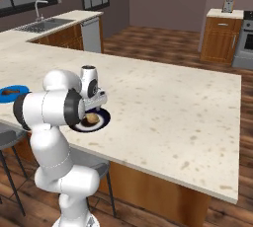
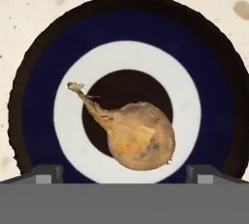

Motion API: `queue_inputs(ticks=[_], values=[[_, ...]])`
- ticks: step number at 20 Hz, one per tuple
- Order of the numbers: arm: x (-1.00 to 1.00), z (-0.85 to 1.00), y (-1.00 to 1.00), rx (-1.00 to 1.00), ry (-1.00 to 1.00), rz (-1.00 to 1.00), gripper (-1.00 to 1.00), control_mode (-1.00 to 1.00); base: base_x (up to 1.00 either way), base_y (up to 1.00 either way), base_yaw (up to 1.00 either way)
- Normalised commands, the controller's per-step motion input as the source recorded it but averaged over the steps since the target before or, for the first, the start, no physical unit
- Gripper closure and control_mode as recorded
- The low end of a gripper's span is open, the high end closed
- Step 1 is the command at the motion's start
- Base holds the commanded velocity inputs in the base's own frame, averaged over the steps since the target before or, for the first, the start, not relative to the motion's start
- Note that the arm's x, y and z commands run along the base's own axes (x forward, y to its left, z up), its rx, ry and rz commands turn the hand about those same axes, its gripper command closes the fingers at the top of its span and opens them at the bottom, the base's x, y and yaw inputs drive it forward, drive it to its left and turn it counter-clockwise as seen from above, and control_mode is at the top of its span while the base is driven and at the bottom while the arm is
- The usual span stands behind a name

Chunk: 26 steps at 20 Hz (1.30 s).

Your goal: Transport the chicken drumstick and onion to the fridge. Place the chicken drumstick on the rack containing meat and place the onion on the rack containing the vegetable, ensuring meats and vegetables are on different racks.

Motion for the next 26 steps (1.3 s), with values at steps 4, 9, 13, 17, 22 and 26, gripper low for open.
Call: queue_inputs(ticks=[4,9,13,17,22,26], values=[[0.44,-0.31,0.00,0.00,0.02,0.03,-1.00,-1.00,0.00,0.00,0.00],[0.19,-0.25,0.06,0.00,0.02,0.01,-1.00,-1.00,0.00,0.00,0.00],[-0.04,-0.05,0.05,0.00,0.02,0.00,-1.00,-1.00,0.00,0.00,0.00],[-0.19,-0.02,0.00,0.00,0.01,0.00,-1.00,-1.00,0.00,0.00,0.00],[-0.33,-0.03,0.00,0.00,0.00,0.00,-1.00,-1.00,0.00,0.00,0.00],[-0.22,-0.08,0.00,0.00,0.00,0.00,-1.00,-1.00,0.00,0.00,0.00]])
